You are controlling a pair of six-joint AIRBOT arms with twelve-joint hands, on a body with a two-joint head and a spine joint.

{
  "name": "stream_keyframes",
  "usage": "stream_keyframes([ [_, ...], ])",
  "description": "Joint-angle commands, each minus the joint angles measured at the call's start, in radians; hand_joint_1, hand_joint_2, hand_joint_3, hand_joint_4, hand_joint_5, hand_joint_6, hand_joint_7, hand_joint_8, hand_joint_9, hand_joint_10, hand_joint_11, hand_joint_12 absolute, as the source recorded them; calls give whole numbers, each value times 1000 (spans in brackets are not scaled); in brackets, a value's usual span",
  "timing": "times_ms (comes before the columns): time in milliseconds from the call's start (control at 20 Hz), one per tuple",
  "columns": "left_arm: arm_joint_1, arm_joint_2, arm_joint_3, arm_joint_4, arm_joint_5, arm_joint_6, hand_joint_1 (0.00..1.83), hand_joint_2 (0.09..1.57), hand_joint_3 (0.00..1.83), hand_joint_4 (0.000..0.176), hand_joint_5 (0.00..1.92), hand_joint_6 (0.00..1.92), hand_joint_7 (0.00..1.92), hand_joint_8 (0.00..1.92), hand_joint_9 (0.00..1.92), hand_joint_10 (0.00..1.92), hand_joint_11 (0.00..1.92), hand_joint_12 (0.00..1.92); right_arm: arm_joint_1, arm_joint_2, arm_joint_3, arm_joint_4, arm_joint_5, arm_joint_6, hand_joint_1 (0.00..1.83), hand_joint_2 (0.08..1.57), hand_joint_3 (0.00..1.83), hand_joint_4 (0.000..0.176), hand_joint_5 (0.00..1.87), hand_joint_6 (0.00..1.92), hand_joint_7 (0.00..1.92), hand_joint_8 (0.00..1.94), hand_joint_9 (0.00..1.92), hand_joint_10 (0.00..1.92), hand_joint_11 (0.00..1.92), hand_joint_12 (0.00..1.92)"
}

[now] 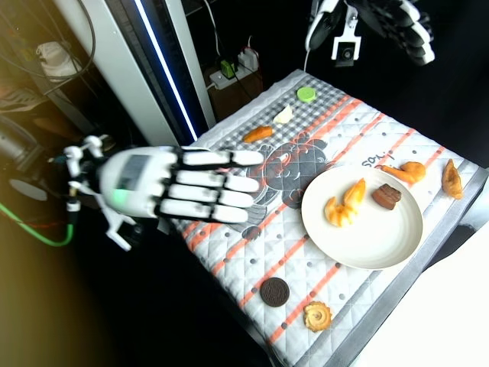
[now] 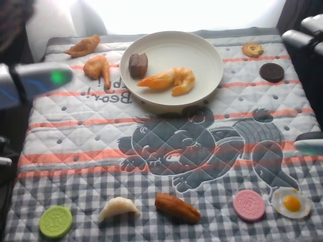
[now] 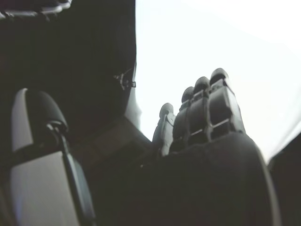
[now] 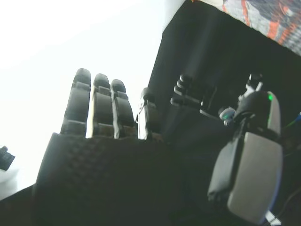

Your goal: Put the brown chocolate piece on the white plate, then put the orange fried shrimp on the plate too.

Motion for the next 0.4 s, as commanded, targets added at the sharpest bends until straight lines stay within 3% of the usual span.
stream_keyframes([
  [0,-5,2,1,47,-180,-26,947,802,3,176,0,0,0,0,0,0,0,0,3,14,-1,18,179,8,635,840,0,176,79,8,56,5,64,10,15,8],
  [50,14,0,3,50,-213,-65,902,799,2,176,0,0,0,0,0,0,0,0,-20,18,-8,27,209,14,637,870,2,164,115,4,91,4,96,8,38,25],
  [100,27,-1,5,53,-238,-95,876,802,3,176,0,0,0,0,7,3,3,1,-33,18,-11,28,233,20,646,946,5,141,140,2,102,1,107,5,68,55],
  [150,42,-4,5,57,-266,-122,818,750,36,167,0,0,21,0,65,0,0,446,-41,19,-18,24,266,24,642,973,9,124,162,8,121,7,115,6,93,73],
  [200,51,-8,4,59,-281,-125,834,741,26,174,0,0,16,4,58,8,0,708,-43,23,-26,8,294,24,637,994,0,112,198,7,165,8,159,1,18,371],
  [250,62,-14,1,63,-310,-132,820,794,28,147,0,0,17,2,74,11,0,902,-43,29,-35,-19,327,24,544,1039,0,47,266,4,221,5,203,6,3,658],
  [300,67,-17,0,71,-347,-152,776,881,32,137,0,0,3,0,49,10,0,720,-38,41,-50,-35,342,24,519,1087,7,38,278,2,251,7,234,11,0,765],
  [350,69,-19,1,79,-374,-175,539,931,34,102,0,0,24,3,105,22,0,782,-23,48,-59,-54,342,24,479,1113,2,30,322,2,314,5,321,16,0,1013],
])
